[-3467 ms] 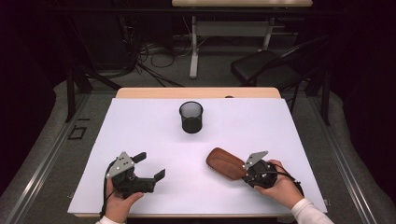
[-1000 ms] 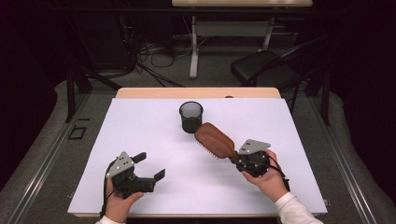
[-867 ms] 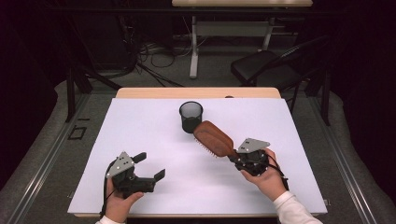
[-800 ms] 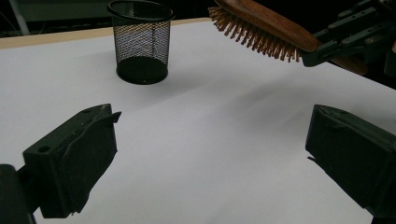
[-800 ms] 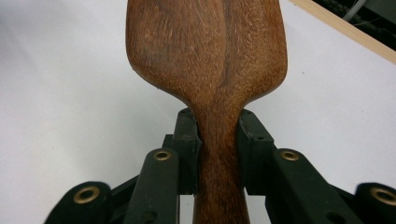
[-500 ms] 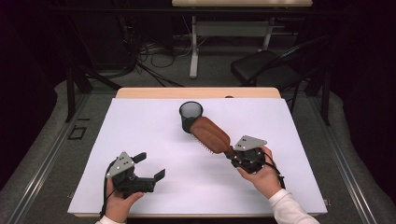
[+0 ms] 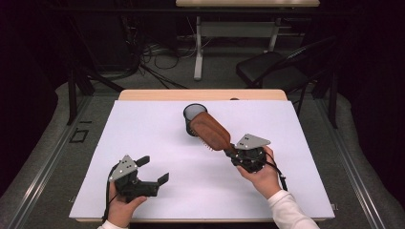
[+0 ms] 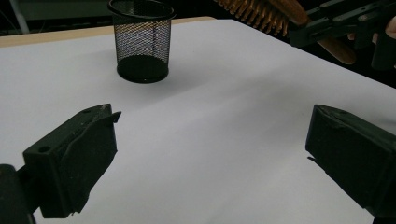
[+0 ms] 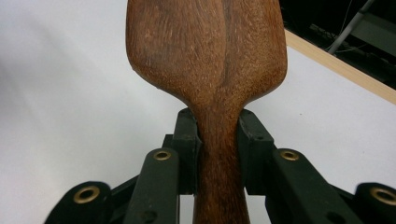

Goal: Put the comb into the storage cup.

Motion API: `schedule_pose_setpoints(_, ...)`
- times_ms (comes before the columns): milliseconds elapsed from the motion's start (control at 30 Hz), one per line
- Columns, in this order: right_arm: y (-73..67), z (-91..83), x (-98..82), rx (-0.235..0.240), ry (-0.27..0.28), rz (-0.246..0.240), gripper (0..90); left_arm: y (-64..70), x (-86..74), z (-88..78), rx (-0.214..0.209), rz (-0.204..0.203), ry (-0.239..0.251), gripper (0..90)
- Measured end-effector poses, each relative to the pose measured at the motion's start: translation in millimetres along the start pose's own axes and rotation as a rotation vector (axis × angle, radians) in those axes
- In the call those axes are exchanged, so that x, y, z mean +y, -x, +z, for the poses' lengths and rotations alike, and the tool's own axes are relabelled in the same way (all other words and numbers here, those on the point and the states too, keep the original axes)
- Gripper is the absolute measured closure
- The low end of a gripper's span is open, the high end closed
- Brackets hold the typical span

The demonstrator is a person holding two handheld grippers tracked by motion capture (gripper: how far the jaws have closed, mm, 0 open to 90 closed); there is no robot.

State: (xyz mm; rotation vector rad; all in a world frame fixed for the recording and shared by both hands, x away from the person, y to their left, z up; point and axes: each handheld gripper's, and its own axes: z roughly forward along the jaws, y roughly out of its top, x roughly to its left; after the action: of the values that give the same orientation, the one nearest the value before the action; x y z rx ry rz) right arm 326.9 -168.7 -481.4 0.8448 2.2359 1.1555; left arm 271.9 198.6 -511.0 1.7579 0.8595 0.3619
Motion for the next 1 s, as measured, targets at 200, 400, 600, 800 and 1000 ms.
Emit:
schedule_pose_setpoints(200,2.9,0.6,5.9,-0.008,0.04,0.019,72.0,0.0,-0.3,0.3,0.001,0.001,0.0,1.8)
schedule_pose_setpoints(400,4.8,-0.6,4.3,-0.02,0.077,0.034,72.0,-1.1,-0.8,0.1,0.005,-0.004,-0.001,1.9)
schedule_pose_setpoints(600,2.2,2.4,1.3,-0.023,0.095,0.033,72.0,-1.0,-0.8,-1.2,0.008,-0.005,0.001,1.8)
schedule_pose_setpoints(800,-1.6,1.8,-1.7,-0.033,0.119,0.033,72.0,0.2,-0.4,0.6,0.001,-0.001,-0.004,1.8)
schedule_pose_setpoints(1000,-1.0,-1.8,-2.5,-0.04,0.148,0.042,72.0,0.8,-0.5,1.0,-0.001,-0.003,-0.005,1.9)
